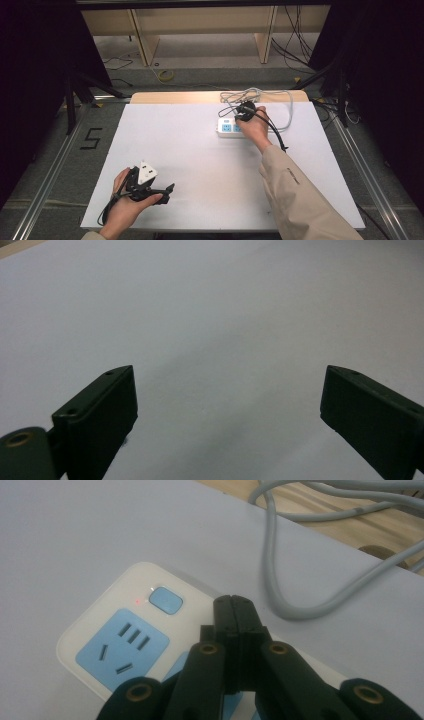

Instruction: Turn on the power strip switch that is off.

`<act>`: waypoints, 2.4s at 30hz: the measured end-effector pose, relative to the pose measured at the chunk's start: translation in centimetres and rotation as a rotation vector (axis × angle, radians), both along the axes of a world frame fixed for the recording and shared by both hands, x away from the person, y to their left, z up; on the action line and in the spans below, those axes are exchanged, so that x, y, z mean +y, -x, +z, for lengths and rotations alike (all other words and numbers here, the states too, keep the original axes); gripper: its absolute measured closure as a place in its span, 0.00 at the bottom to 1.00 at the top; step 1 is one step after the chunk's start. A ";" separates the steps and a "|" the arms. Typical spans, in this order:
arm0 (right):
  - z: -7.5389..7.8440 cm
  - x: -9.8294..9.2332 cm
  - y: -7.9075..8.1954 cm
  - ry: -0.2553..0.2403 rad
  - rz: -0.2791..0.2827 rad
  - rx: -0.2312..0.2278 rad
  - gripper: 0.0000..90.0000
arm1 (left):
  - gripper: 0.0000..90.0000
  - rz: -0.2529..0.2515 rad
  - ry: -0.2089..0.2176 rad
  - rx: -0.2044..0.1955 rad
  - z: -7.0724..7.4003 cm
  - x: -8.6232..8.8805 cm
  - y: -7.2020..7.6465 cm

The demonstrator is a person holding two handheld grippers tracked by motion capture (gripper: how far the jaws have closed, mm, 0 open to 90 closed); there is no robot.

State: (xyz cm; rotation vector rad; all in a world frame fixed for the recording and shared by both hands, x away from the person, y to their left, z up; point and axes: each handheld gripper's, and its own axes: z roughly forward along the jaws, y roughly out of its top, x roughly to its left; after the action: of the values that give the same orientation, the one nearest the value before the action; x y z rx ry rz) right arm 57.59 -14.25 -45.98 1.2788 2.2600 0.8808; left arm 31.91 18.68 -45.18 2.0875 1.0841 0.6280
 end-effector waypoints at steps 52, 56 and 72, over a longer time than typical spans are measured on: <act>1.0 -0.4 0.1 -0.015 -0.011 -0.014 1.00 | 0.09 -0.002 -0.003 -0.002 0.0 -0.2 -0.1; 1.2 -0.7 0.3 -0.007 -0.007 -0.014 1.00 | 0.09 -0.002 -0.003 -0.001 0.0 -0.2 -0.1; 1.9 -1.9 1.8 -0.026 0.028 -0.018 0.93 | 0.09 0.001 -0.009 0.000 0.0 -0.3 -0.3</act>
State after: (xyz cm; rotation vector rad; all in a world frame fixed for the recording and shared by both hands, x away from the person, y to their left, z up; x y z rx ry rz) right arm 55.84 -16.11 -44.12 1.2487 2.2644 0.9313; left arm 32.17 18.41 -45.13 2.0943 1.0846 0.6350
